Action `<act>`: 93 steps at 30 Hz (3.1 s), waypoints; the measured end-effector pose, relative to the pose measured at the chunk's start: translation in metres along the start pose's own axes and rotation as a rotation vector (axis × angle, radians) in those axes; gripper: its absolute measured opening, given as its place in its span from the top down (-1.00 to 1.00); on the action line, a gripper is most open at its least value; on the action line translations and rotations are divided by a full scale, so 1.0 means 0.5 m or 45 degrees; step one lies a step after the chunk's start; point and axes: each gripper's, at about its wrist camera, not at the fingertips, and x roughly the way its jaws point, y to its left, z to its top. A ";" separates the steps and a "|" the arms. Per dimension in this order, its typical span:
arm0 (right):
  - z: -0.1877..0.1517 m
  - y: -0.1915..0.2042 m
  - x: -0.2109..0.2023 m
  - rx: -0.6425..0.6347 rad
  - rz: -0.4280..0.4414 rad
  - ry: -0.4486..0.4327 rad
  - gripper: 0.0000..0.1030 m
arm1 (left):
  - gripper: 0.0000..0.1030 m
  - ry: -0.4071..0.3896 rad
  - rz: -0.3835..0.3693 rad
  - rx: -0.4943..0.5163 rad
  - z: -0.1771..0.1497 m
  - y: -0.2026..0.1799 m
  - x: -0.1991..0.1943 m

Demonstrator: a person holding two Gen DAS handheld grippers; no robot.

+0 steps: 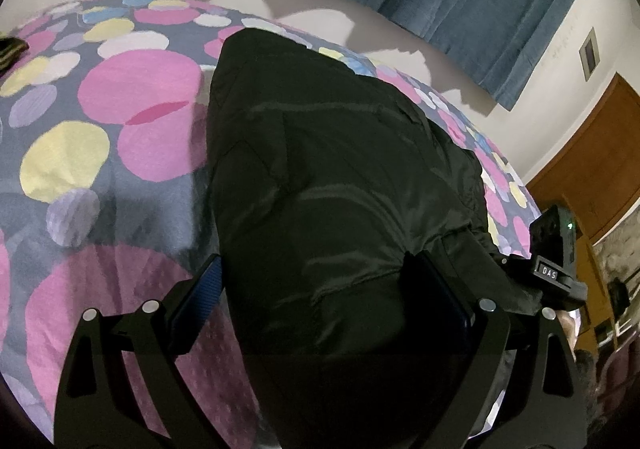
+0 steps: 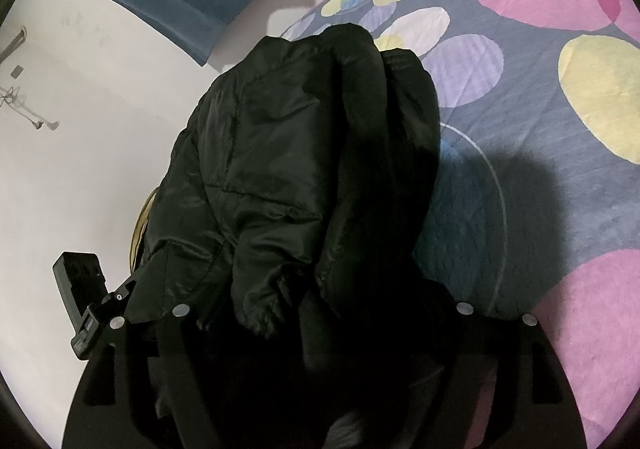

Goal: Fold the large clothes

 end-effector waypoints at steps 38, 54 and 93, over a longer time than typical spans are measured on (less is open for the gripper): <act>-0.084 0.162 -0.152 -0.313 -0.465 -0.291 -0.61 | -0.83 -0.188 0.368 0.030 -0.065 -0.070 -0.170; -0.123 0.203 -0.137 -0.386 -0.509 -0.290 -0.61 | -0.85 -0.187 0.448 0.044 -0.075 -0.087 -0.185; -0.129 0.185 -0.144 -0.384 -0.548 -0.277 -0.67 | -0.85 -0.208 0.487 0.054 -0.078 -0.098 -0.197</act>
